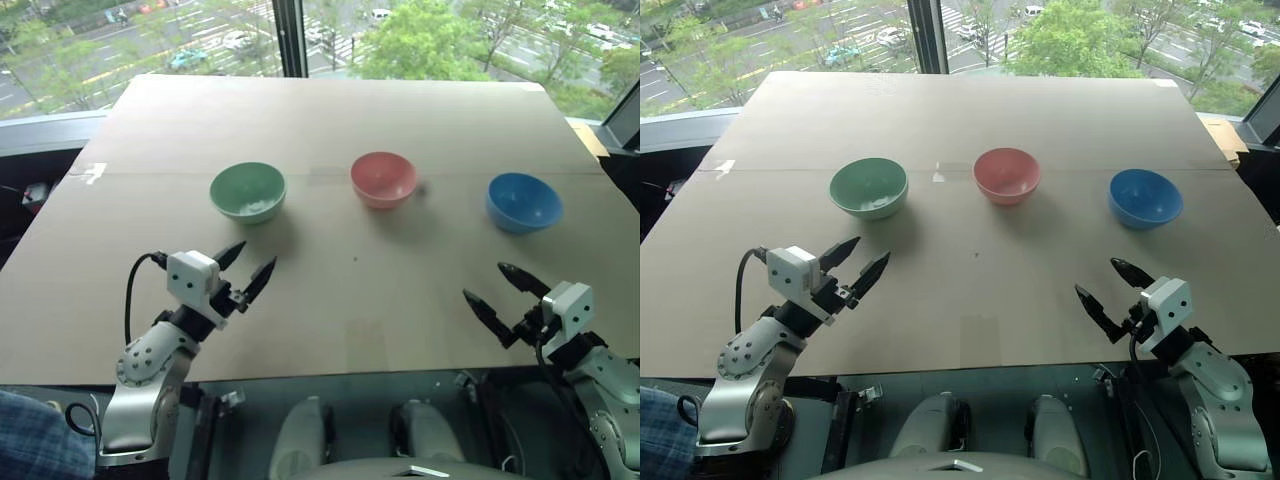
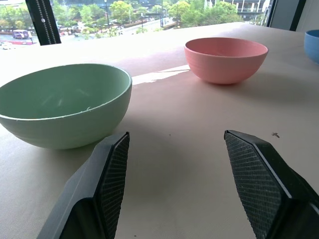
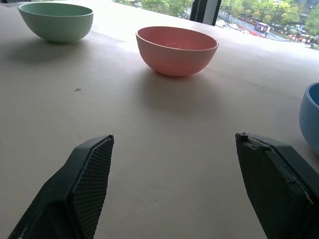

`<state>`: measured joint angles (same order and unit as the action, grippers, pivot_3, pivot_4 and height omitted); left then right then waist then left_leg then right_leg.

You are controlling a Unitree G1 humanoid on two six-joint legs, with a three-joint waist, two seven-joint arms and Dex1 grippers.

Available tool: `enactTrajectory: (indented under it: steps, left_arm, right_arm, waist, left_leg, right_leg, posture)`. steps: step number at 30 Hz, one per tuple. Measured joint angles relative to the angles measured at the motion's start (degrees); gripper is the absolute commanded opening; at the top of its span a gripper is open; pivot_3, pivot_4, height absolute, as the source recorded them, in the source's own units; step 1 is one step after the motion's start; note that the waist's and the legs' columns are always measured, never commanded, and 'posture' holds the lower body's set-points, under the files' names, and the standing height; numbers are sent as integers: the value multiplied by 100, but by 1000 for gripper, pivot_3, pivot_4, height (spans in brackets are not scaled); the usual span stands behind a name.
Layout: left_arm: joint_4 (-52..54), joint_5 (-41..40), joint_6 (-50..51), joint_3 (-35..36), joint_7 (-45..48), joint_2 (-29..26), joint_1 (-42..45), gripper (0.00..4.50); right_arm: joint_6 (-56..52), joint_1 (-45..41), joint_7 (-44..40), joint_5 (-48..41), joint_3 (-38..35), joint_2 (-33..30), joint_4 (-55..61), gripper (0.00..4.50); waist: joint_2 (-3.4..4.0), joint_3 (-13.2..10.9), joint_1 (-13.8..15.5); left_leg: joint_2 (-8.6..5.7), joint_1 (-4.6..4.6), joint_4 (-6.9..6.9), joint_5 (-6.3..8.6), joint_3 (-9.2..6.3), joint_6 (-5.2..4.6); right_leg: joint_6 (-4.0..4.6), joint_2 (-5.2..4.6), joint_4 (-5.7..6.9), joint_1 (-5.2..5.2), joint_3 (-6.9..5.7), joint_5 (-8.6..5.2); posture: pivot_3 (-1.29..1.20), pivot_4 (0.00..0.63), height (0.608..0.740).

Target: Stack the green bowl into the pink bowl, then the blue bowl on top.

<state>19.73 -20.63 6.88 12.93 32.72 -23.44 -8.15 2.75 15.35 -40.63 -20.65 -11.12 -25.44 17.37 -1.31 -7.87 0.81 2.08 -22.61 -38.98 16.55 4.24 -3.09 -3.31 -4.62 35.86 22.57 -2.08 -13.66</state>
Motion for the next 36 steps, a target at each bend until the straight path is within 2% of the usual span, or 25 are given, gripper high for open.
enactTrajectory:
  steps: [12,27,32,34,36]
  left_arm:
    - [25,-217,136,-66,166,-5,49,3201]
    - [195,-378,177,-56,190,-26,-50,3201]
    - [237,-453,393,-24,20,-18,-50,3201]
    - [238,-606,533,36,-44,-14,-58,3201]
    - [236,-677,561,57,-33,-16,-65,3201]
  right_arm:
    - [179,-138,134,272,173,15,-151,4079]
    - [-155,-270,193,243,196,-152,-136,4079]
    - [-586,-893,225,275,332,-394,-38,4079]
    - [-1173,-1338,89,455,693,-854,106,4079]
    - [-1522,-1779,24,537,874,-1059,179,4079]
  waist:
    - [1,2,1]
    - [2,3,0]
    - [2,4,-4]
    - [6,2,-14]
    - [5,2,-19]
  left_leg:
    - [-1,0,0,0,2,0]
    - [0,0,-1,0,1,0]
    - [1,4,-4,-1,1,1]
    - [1,4,-7,0,5,0]
    - [1,4,-8,0,6,0]
  right_leg:
    - [-5,2,-1,0,1,2]
    - [-2,2,0,0,2,1]
    - [-1,5,2,-3,4,0]
    - [0,3,2,-1,8,0]
    - [0,3,1,-1,7,0]
  posture:
    - [0,150,738]
    - [0,150,738]
    - [0,150,738]
    - [0,150,738]
    - [0,150,738]
